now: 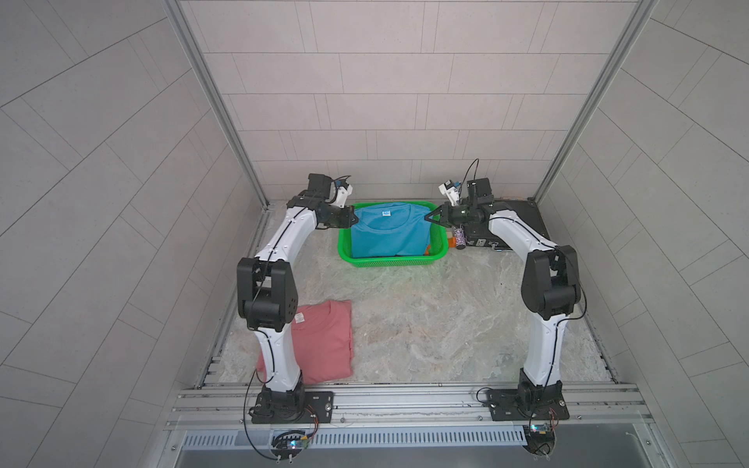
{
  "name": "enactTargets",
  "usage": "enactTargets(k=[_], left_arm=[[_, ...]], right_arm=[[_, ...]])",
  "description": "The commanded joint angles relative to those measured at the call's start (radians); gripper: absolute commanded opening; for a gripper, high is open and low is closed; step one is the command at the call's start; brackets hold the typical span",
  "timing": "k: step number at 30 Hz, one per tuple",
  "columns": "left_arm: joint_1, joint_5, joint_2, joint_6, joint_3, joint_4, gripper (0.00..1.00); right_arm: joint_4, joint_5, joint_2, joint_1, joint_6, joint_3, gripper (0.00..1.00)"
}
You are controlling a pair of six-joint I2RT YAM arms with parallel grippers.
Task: Put the folded t-shirts into the basket
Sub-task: Place the T-shirt in the bin.
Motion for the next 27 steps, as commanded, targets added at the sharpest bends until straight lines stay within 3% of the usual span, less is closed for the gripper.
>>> enactTargets(k=[1,9,20,27], left_arm=[[0.006,0.019,0.015,-0.025,-0.013,-0.006,0.00],[0.005,0.015,0.056,-0.022,0.029,-0.001,0.00],[0.007,0.115,-0.130,-0.040,-0.067,-0.039,0.00],[0.006,0.108,-0.157,-0.037,-0.076,-0.081,0.00]], right_arm=[[-0.015,-0.022,-0.016,-0.013,-0.026,0.011,0.00],[-0.022,-0.043,0.053,-0.013,0.001,0.093,0.00],[-0.047,-0.043,-0.097,-0.008,0.002,-0.022,0.00],[-0.052,-0.037,-0.140,-0.004,0.010,-0.031,0.00]])
